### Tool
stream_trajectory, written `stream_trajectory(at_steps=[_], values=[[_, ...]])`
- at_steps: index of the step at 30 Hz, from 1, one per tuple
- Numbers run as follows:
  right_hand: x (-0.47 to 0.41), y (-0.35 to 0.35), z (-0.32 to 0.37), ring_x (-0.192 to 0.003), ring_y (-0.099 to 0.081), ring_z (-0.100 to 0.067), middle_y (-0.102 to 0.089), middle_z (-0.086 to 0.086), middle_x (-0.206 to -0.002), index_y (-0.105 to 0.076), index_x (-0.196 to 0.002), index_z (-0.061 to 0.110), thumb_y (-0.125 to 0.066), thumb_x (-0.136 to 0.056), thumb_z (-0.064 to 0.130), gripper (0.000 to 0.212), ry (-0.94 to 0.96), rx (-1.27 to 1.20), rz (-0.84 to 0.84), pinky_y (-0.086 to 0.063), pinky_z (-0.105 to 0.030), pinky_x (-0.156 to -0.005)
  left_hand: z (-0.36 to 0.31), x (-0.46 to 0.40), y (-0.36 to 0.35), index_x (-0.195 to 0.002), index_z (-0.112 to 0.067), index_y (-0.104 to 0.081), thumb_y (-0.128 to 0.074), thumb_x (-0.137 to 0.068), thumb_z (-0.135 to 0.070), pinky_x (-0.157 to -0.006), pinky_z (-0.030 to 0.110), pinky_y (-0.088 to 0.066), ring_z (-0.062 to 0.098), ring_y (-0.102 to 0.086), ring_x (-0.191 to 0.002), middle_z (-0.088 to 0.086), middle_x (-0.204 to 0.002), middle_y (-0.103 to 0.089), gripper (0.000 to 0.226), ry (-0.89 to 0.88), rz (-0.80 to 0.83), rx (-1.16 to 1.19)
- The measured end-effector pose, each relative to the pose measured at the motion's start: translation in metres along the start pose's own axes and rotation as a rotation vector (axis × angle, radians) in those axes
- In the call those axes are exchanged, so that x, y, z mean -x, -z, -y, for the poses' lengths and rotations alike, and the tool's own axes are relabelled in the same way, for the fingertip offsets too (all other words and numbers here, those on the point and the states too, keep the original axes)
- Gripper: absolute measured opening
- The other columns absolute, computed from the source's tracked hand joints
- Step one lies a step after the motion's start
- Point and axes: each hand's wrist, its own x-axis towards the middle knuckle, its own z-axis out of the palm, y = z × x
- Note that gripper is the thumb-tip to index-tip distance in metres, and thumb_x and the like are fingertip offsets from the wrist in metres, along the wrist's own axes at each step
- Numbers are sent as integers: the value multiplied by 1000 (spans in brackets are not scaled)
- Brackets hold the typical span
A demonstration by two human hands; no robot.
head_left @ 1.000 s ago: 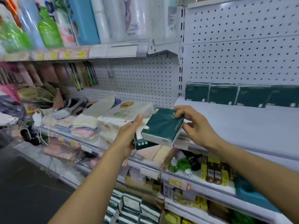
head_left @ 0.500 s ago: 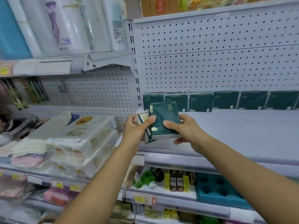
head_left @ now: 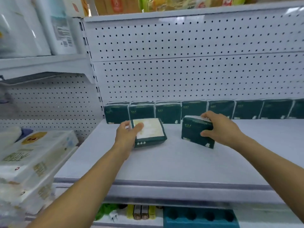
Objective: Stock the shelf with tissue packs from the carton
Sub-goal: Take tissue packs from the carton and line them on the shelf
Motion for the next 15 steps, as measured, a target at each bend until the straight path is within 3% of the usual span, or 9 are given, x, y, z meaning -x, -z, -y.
stream_trajectory(at_steps=[6,10,15], values=[[-32,-15,-35,-124,-40,-20,-43,3,-140,-33,-148,31,-66,-91,30,66,213,190,-154,-49,-35,-82,4,-11,-38,-131,-27,-49,-77,-85,-35,-93,48,-56,22,-69,-103,2,-124,-65,55,23,52,59],[-53,-27,-51,-134,-32,-17,-38,5,-147,-37,-147,30,-67,-90,32,65,288,151,-161,-49,-36,-85,4,-17,-48,-130,-27,-50,-78,-84,-34,-95,50,-55,22,-69,-102,1,-120,-68,54,33,47,72],[-88,-36,-65,-136,-38,-25,-42,-2,-149,-45,-144,22,-72,-87,24,63,401,137,-217,-45,-43,-102,2,-21,-59,-129,-22,-53,-74,-88,-30,-92,47,-57,21,-71,-97,2,-110,-72,47,34,55,81]])
